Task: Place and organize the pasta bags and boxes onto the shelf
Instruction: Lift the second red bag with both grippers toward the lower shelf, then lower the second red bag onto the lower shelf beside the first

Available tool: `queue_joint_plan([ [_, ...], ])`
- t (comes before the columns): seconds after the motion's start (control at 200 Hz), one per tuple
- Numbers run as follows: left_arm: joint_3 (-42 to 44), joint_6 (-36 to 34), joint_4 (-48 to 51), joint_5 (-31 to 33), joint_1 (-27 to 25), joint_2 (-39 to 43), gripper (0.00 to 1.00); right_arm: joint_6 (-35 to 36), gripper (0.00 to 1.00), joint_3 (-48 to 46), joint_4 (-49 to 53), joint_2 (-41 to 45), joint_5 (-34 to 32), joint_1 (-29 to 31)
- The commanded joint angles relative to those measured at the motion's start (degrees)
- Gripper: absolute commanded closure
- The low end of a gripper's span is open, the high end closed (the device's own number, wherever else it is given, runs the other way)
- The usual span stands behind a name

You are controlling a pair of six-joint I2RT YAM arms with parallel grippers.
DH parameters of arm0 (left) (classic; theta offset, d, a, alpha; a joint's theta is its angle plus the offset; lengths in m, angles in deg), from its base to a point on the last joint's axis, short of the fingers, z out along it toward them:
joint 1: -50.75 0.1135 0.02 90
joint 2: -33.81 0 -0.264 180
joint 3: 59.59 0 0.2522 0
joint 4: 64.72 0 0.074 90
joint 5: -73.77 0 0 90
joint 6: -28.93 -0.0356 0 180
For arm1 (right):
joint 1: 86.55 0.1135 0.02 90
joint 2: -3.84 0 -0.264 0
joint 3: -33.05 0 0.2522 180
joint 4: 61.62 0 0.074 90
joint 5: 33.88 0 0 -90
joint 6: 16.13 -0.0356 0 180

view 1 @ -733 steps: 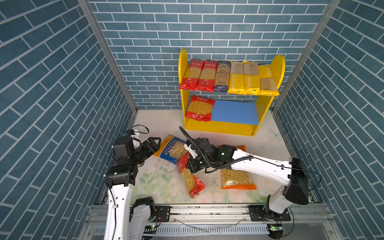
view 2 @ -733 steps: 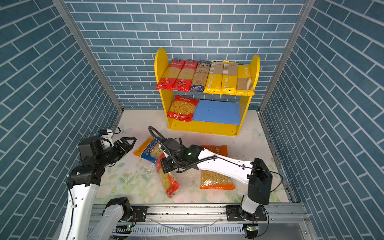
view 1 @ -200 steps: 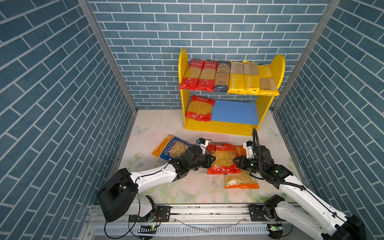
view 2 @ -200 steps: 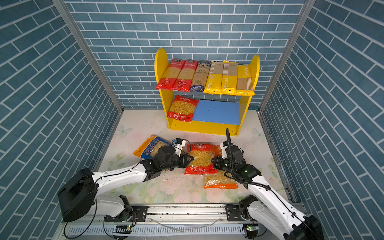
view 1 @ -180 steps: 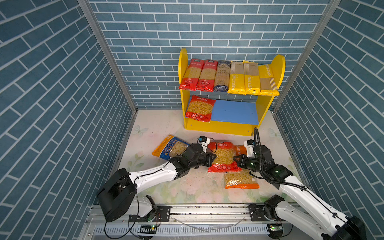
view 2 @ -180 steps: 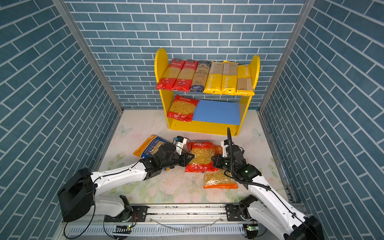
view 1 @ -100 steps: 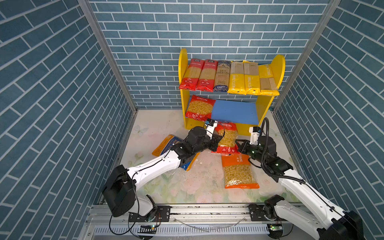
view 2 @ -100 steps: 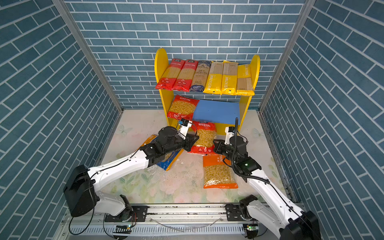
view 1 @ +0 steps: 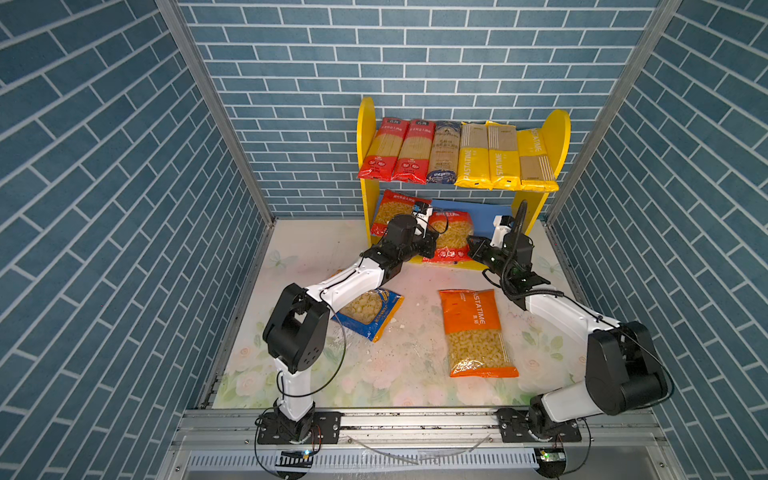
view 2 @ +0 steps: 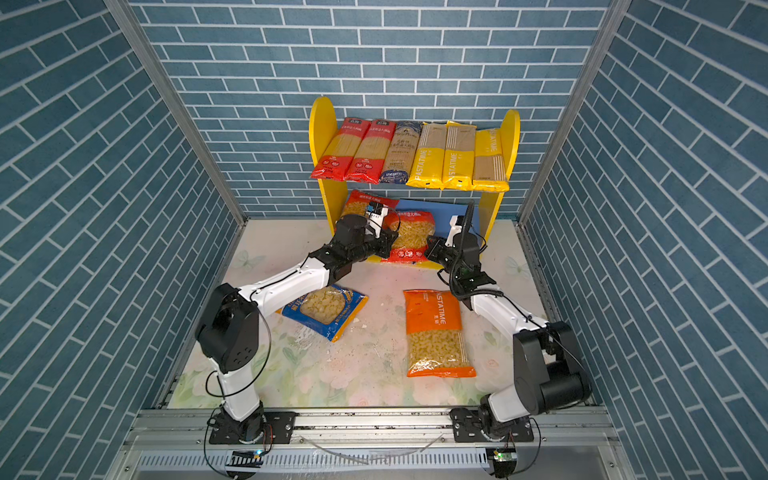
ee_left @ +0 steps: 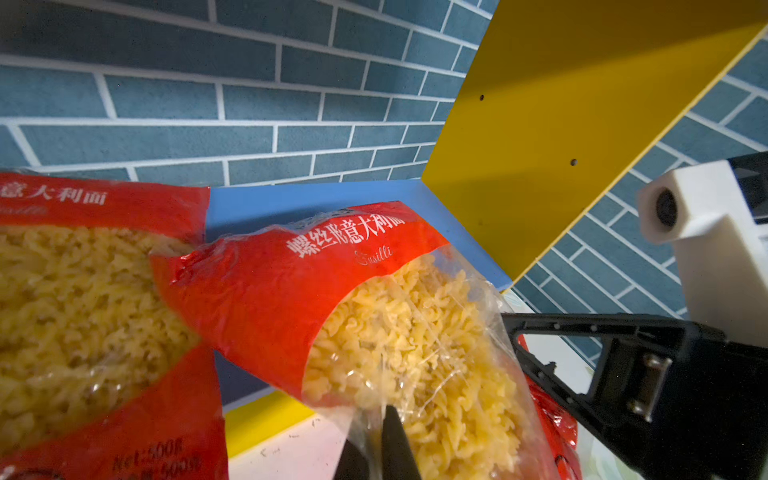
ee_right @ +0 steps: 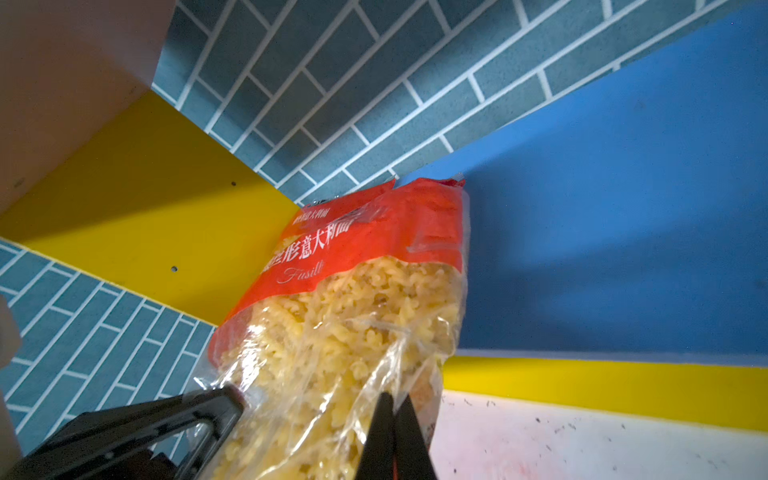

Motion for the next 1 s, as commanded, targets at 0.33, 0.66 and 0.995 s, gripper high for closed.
queue_joint_plan([
  [0.33,-19.48,1.81,3.51,4.90,3.44,-15.69,1.00,0.12,0.61,9.09,-7.07,-10.09,-3.28,-1.05],
  [0.66,-23.54,5.01,7.31,5.10,5.02,-17.06,1.00,-5.11,0.49,-6.22,0.42,4.25,-2.41,0.39],
  [0.995,-27.29,3.84,10.30,2.56,5.03,-17.06,1.00,-6.18,0.58,-8.18,-0.36,4.95,-3.63,8.47],
])
